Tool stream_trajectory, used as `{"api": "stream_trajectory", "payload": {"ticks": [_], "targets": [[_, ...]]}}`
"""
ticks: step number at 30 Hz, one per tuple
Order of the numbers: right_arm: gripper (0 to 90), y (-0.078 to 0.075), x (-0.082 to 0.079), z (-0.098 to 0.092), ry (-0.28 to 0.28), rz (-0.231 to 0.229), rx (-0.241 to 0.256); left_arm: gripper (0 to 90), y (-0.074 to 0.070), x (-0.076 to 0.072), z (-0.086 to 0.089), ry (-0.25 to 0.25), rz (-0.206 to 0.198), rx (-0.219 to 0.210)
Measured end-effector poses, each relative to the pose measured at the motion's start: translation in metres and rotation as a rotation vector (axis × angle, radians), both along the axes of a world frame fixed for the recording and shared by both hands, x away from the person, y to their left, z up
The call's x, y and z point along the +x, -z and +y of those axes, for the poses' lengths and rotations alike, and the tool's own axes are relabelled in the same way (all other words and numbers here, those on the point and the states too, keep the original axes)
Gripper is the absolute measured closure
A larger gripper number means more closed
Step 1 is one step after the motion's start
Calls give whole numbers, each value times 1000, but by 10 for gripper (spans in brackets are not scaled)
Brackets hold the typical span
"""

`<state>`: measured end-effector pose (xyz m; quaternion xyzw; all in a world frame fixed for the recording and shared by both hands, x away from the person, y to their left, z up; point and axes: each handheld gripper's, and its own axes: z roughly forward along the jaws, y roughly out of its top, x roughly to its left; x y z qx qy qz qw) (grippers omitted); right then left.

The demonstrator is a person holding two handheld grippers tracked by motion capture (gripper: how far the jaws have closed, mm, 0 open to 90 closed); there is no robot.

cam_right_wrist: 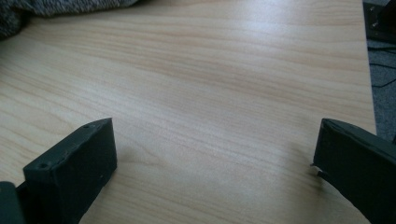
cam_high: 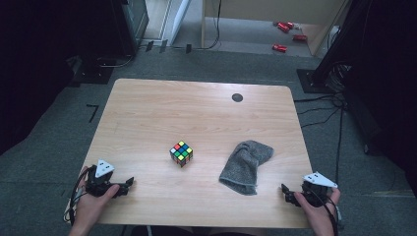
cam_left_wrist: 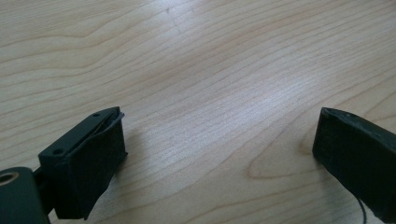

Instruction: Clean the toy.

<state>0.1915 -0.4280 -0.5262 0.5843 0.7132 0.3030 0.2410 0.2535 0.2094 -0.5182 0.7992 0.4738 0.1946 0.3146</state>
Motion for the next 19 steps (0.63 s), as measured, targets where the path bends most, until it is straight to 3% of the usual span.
{"api": "stream_trajectory", "payload": {"ticks": [2,19], "targets": [[0,0,1,0,4,11,18,27,0,0,0,-1,0,0],[0,1,1,1,-5,8,15,20,0,2,0,-2,2,2]]}}
